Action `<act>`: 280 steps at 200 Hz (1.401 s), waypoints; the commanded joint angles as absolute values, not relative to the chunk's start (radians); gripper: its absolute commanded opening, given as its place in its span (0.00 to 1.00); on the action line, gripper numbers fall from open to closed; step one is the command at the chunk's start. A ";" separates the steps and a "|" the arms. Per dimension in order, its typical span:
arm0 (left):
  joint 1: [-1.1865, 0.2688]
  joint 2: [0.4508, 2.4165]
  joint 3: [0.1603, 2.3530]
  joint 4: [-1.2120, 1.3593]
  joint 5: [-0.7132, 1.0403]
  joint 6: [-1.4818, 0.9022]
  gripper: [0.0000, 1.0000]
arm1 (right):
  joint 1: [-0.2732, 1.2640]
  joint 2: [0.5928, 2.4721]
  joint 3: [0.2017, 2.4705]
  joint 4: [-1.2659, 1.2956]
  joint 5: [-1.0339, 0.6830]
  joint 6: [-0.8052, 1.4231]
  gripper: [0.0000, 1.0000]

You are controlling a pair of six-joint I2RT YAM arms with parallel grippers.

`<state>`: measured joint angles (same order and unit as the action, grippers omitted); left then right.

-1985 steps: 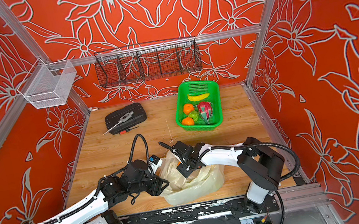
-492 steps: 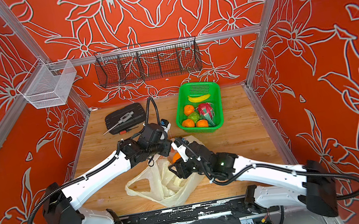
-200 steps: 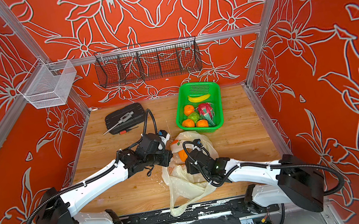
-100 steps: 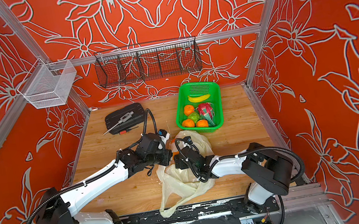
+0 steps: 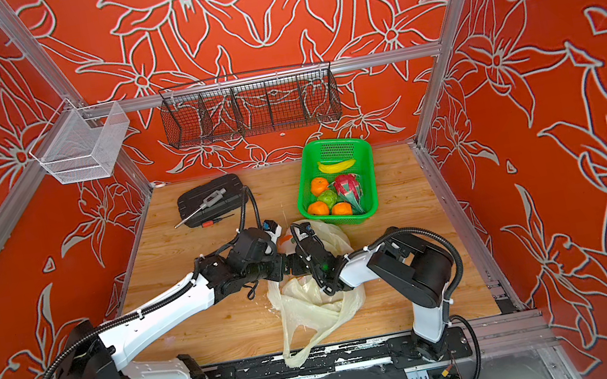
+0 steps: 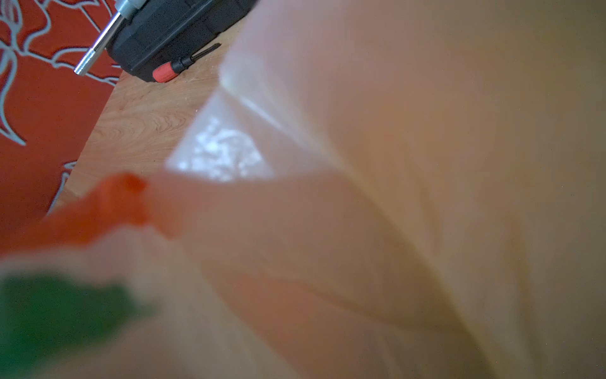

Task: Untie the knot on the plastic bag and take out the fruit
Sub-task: 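Push the right gripper down into the bag and close on the orange, then lift the orange out of the bag with the right gripper toward the basket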

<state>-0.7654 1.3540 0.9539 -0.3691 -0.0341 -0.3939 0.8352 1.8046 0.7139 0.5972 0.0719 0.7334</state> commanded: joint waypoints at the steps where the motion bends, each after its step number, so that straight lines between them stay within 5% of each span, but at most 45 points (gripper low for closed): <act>1: -0.755 1.339 0.945 -0.438 -0.144 -0.443 0.00 | 0.828 1.833 0.730 0.620 0.046 0.737 0.77; 107: -0.719 1.319 0.934 -0.451 -0.167 -0.461 0.00 | 0.824 1.611 0.692 0.484 -0.055 0.673 0.53; 234: -0.673 1.315 0.960 -0.453 -0.156 -0.447 0.00 | 0.897 1.270 0.565 0.380 -0.239 0.642 0.50; 280: -0.670 1.322 0.946 -0.449 -0.136 -0.453 0.00 | 0.896 1.102 0.610 0.264 -0.132 0.646 0.50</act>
